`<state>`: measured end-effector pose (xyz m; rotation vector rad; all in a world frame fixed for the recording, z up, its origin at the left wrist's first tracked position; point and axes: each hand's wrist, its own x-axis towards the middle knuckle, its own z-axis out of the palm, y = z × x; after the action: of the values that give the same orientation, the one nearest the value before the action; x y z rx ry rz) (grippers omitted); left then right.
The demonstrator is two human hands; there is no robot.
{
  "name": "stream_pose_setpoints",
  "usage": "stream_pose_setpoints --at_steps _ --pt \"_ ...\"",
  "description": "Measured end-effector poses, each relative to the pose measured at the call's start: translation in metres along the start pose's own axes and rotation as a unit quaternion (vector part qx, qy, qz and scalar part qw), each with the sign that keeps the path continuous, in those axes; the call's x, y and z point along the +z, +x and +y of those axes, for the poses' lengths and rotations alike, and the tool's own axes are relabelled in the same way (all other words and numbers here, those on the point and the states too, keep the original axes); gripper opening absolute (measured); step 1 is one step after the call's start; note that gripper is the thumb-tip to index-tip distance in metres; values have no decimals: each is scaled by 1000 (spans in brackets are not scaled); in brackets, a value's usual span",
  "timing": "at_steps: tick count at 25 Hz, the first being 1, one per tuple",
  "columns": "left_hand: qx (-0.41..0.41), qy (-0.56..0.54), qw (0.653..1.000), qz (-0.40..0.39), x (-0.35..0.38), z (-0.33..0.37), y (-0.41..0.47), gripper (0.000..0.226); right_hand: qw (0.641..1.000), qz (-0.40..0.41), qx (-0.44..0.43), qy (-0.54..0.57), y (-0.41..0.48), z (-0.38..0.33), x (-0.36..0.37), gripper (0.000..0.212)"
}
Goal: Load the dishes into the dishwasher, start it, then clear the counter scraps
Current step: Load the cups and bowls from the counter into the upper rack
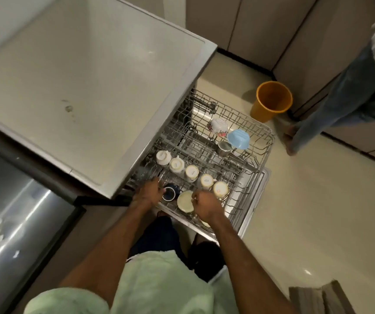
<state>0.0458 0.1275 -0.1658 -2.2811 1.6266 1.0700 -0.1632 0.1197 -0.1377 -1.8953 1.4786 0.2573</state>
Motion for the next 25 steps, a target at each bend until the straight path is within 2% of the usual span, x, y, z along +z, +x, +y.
stream_pose_setpoints --at_steps 3,5,9,13,19,22,25 --pt "11 -47 998 50 -33 0 -53 28 998 -8 -53 -30 -20 -31 -28 26" --pt "1 -72 989 128 -51 -1 -85 25 993 3 -120 -17 -24 -67 -41 24" --pt "-16 -178 947 266 -95 -23 -139 18 962 62 -262 50 -37 -163 -48 26" --pt "-70 -265 869 412 -136 -99 -219 15 918 63 -369 127 -75 -266 -24 25" --pt "-159 -361 747 535 -110 -263 -367 10 860 -30 -498 109 -147 -422 91 16" --pt "-248 -393 669 579 -74 -355 -456 8 837 -96 -528 105 -196 -492 177 14" --pt "-328 -420 573 623 -23 -419 -531 7 815 -157 -552 80 -242 -544 258 16"
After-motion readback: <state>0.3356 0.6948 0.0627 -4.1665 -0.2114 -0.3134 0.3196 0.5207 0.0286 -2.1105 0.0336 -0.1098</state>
